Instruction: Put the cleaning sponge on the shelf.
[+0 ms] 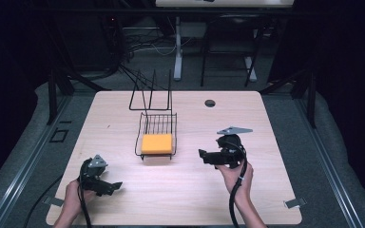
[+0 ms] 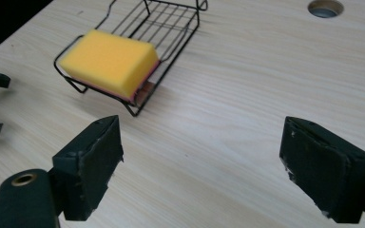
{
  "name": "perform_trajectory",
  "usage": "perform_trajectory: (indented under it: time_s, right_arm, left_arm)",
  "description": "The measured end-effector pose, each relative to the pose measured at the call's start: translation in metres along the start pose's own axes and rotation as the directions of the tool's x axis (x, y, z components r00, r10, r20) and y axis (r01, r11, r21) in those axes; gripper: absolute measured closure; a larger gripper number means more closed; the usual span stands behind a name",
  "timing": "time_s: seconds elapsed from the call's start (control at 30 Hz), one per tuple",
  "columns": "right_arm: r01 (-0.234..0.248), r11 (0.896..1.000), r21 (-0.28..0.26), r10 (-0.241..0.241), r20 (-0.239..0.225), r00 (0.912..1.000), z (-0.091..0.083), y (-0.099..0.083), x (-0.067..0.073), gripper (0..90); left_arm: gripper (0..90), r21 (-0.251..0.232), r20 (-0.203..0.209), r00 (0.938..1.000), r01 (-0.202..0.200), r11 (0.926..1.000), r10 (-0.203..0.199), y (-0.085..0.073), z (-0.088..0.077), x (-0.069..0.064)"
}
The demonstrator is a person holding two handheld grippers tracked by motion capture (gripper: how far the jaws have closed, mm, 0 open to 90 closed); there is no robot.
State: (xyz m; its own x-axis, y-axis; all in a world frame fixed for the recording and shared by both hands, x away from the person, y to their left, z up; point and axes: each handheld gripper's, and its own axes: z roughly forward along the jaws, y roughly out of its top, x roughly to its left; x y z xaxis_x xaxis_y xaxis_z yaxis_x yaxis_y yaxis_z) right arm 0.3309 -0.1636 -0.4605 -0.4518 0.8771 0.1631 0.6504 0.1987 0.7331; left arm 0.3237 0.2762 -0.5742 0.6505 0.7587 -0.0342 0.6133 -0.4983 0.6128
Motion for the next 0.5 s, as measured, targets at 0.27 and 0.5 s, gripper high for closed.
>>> perform_trajectory:
  time_s: [0.27, 0.5]
  right_arm:
    - [-0.018, 0.999, 0.033, 0.018, 0.023, 0.9996, -0.018, -0.034, -0.024, 12.2]
    - [-0.026, 0.996, 0.080, 0.023, 0.034, 0.9992, -0.022, -0.070, -0.041, 11.4]
  left_arm:
    - [0.2, 0.001, -0.002, 1.0000, 0.000, 1.0000, 0.000, 0.000, 0.000, 0.000]
    - [0.2, 0.008, -0.003, 1.0000, -0.002, 1.0000, 0.002, 0.000, 0.001, -0.001]
